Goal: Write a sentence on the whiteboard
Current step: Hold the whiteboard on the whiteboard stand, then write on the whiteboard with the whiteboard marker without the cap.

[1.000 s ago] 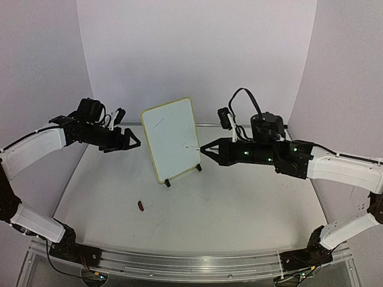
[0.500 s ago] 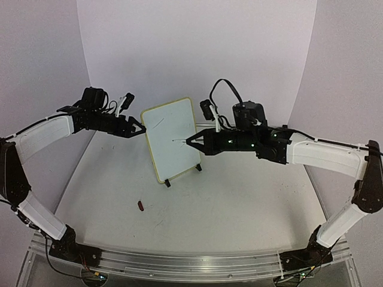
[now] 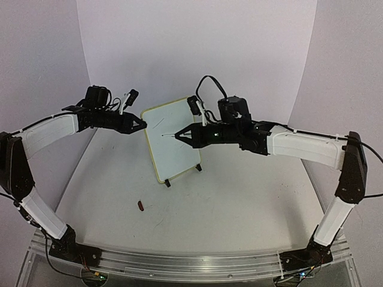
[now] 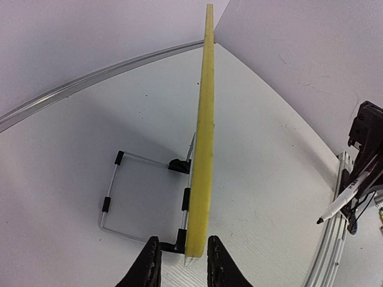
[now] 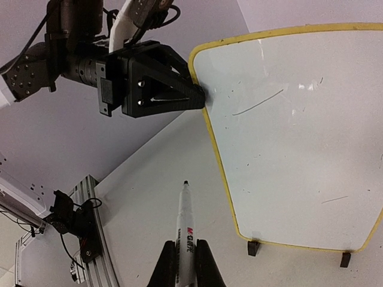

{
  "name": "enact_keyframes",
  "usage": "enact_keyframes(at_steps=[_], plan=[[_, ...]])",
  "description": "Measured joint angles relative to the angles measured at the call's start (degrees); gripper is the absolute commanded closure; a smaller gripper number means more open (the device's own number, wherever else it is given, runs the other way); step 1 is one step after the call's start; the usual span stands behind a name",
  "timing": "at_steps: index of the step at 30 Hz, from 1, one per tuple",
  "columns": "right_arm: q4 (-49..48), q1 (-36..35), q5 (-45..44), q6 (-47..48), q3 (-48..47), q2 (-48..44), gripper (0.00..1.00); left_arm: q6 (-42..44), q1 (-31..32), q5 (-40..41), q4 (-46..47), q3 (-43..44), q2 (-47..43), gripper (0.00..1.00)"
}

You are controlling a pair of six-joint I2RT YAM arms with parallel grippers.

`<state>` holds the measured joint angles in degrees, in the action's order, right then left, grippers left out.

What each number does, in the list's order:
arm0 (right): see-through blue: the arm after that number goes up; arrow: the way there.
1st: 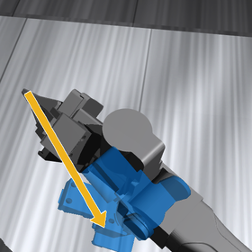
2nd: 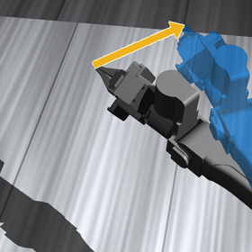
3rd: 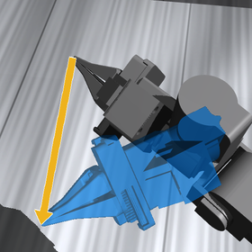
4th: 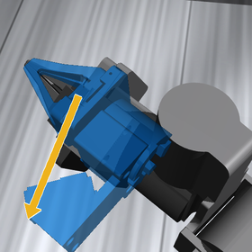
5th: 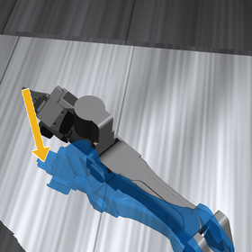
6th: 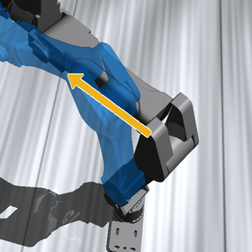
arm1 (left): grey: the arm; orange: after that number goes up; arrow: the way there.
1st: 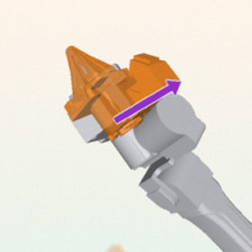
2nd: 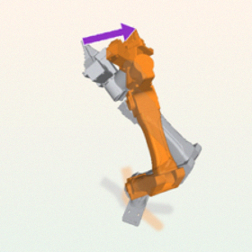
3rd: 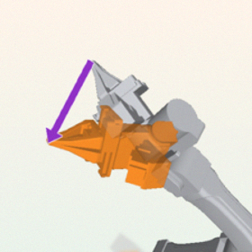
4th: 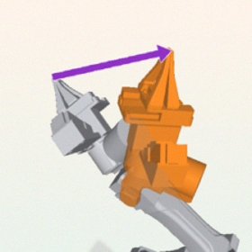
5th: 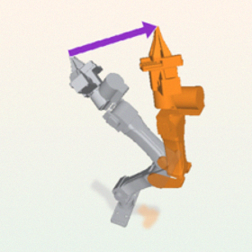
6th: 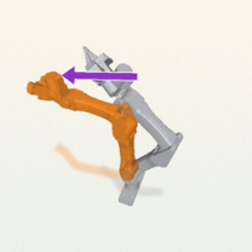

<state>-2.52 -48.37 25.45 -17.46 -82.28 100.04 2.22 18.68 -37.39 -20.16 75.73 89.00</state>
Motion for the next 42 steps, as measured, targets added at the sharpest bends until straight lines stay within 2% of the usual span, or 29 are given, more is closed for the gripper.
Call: enact_keyframes(at_steps=[12,42], plan=[[-3.3,0.6,2.7,-0.3,-3.3,3.8,1.00,2.6,0.0,-2.0,2.2,-1.6,-0.1,0.99],[-8.2,0.6,1.2,-0.7,-18.3,17.2,1.00,4.4,0.0,-2.5,3.7,-3.1,-0.8,1.00]])
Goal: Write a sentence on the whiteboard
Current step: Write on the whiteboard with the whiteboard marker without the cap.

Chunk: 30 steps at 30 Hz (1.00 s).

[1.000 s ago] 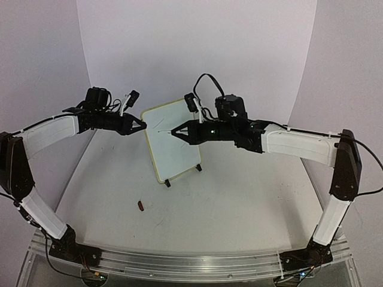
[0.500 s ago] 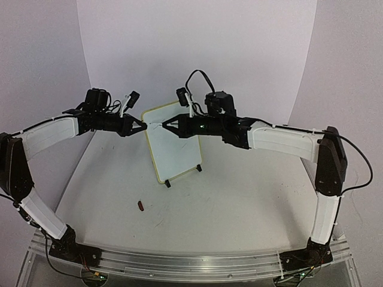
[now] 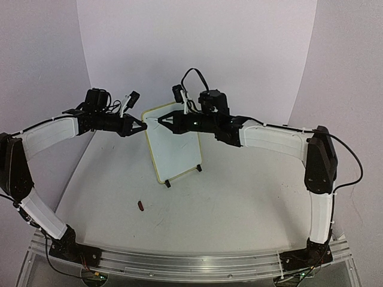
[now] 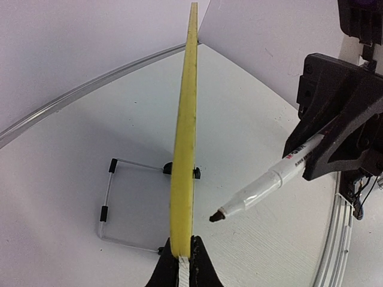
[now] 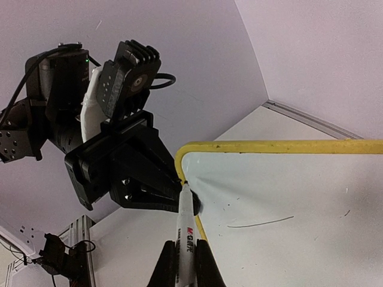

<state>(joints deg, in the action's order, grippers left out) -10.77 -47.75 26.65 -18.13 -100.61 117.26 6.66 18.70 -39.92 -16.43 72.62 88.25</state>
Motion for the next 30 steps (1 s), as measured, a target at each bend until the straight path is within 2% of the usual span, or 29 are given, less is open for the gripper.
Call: enact_keyframes(at_steps=[16,30], plan=[[-0.6,0.0,-2.1,0.0,-2.7,2.4,1.00,0.0,0.0,0.6,0.0,0.0,-0.1,1.00],[-3.1,-0.2,-1.0,-1.5,6.8,2.3,1.00,-0.5,-0.5,1.3,0.0,-0.3,-0.2,1.00]])
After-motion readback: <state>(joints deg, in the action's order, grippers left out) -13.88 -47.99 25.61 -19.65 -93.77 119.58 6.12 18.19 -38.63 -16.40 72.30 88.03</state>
